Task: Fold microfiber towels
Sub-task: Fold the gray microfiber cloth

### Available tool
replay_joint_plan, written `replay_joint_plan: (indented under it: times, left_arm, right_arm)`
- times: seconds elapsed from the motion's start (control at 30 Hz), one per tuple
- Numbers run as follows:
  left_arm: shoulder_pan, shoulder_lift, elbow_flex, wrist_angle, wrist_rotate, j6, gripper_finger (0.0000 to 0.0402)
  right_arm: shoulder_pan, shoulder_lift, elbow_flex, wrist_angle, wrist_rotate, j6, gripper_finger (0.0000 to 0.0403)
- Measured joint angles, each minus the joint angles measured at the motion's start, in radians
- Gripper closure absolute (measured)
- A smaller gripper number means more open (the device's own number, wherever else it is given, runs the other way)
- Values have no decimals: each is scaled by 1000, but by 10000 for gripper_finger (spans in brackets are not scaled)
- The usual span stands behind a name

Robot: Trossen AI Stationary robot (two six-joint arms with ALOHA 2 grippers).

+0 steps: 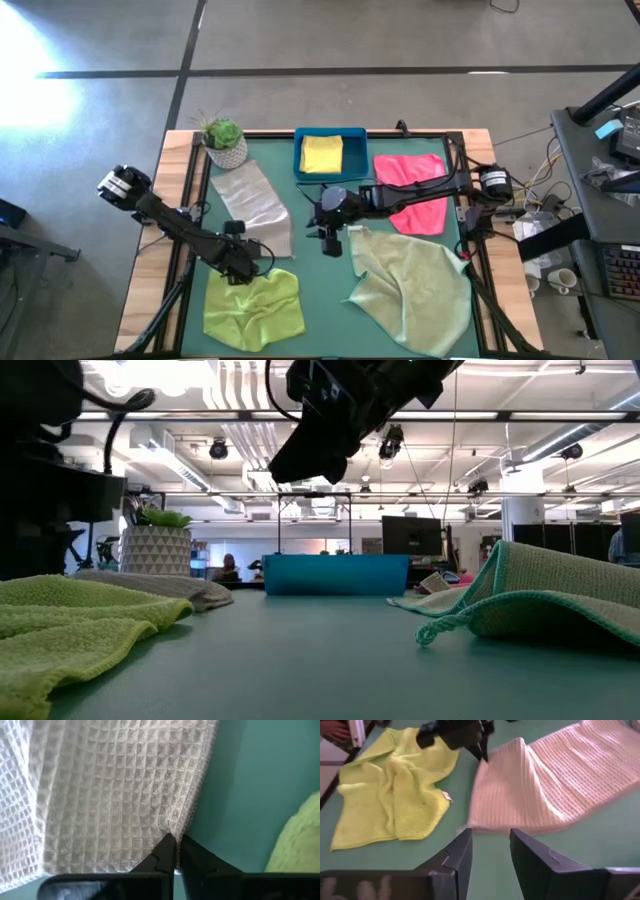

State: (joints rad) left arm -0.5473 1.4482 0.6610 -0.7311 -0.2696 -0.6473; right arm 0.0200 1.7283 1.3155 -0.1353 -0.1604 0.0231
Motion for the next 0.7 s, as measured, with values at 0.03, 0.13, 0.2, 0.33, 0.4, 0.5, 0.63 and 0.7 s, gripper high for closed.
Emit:
replay_joint_plan:
  times: [0.03, 0.13, 0.2, 0.33, 0.4, 0.5, 0.63, 0.7]
  left_arm:
    - [0, -16, 2, 7, 7, 0, 400]
    - [-2, -76, 31, 64, 44, 0, 400]
    - [0, -115, 34, 89, 62, -1, 401]
    - [-1, -148, 50, 126, 104, -36, 401]
    - [-2, -152, 59, 138, 116, -54, 401]
    - [-1, -139, 75, 132, 136, -55, 401]
    - [-1, -108, 85, 137, 164, -76, 401]
    - [-1, -91, 85, 134, 165, -105, 401]
  right_arm:
    - [2, 0, 0, 2, -1, -7, 280]
    - [7, 9, 0, 15, -3, -33, 280]
    - [12, 18, 0, 23, -5, -44, 280]
    - [16, 42, 0, 50, -14, -50, 280]
    - [17, 64, 0, 71, -49, -52, 280]
    - [20, 103, 0, 114, -100, -53, 280]
    - [21, 165, 19, 140, -132, -59, 280]
    - [22, 196, 46, 152, -171, -68, 280]
